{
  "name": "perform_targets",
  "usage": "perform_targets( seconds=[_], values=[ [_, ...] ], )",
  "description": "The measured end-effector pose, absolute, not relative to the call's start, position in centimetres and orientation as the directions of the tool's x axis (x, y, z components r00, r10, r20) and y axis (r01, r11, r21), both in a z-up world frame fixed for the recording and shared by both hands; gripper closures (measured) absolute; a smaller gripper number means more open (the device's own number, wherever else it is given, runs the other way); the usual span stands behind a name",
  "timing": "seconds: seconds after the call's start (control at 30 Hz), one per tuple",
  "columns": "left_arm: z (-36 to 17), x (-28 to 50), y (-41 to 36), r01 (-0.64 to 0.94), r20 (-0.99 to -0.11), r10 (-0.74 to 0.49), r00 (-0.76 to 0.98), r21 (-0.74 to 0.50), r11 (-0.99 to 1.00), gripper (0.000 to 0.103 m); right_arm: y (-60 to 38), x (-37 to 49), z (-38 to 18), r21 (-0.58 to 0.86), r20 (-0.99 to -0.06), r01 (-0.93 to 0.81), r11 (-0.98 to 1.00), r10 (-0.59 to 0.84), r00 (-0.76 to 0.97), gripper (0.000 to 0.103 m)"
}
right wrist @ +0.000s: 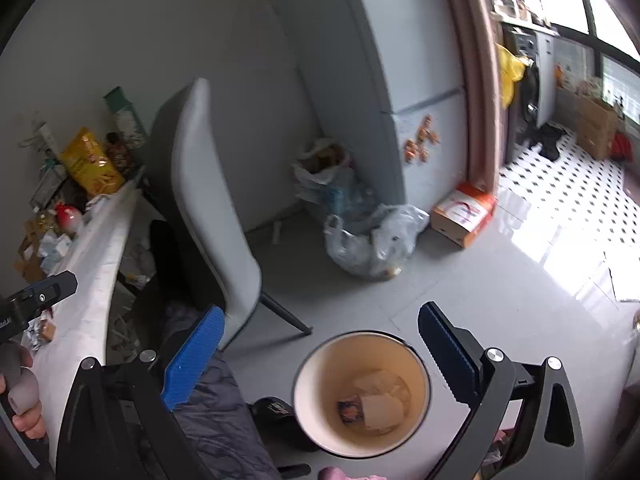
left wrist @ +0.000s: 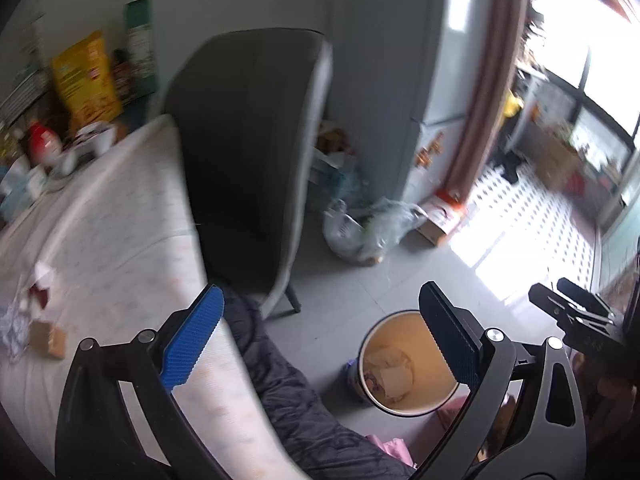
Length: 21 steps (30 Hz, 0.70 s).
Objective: Collect trash
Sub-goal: 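Move both open grippers back over the table clutter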
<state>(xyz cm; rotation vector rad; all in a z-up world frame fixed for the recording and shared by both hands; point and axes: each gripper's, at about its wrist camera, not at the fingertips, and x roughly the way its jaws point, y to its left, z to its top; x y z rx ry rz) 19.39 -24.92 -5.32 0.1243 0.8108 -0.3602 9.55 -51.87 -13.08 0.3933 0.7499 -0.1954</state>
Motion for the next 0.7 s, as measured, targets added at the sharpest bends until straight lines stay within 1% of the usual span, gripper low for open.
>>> perform_targets(
  seconds=[0.33, 0.7],
  values=[
    [-3.7, 18.5, -15.3, 0.206, -0.671, -0.192, 0.716, -0.059, 0.977, 0.006, -44.0, 11.6, -10.2, 0.260, -0.672, 0.178, 0.949, 0.046, 0.739, 0.008],
    [-3.4, 16.2, -5.6, 0.079, -0.625, -0.148, 0.766, -0.137, 0.987, 0.006, -35.3, 13.5, -7.9, 0.223, -0.669, 0.038, 0.974, 0.125, 0.733, 0.008]
  ],
)
